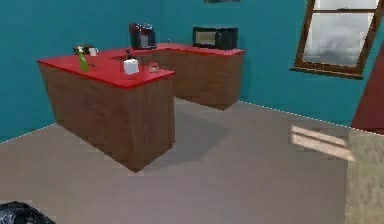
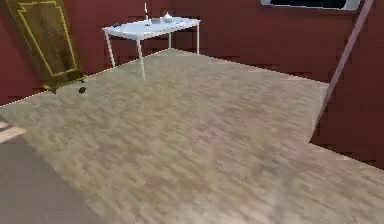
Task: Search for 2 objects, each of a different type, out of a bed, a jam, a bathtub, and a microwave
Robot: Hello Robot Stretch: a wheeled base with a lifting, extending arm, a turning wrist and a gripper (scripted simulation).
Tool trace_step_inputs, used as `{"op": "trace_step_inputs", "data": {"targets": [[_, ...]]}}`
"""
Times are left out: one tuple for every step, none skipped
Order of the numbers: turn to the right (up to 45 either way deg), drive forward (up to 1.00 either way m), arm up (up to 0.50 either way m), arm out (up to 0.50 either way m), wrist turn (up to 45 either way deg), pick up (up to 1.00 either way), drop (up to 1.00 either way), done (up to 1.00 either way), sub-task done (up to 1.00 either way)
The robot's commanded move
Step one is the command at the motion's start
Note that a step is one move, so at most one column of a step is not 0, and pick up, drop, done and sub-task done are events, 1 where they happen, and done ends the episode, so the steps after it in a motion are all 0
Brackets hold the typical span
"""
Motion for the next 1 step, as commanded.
{"op": "trace_step_inputs", "data": {"targets": [[0.0,1.0,0.0,0.0,0.0,0.0,0.0,0.0,0.0]]}}
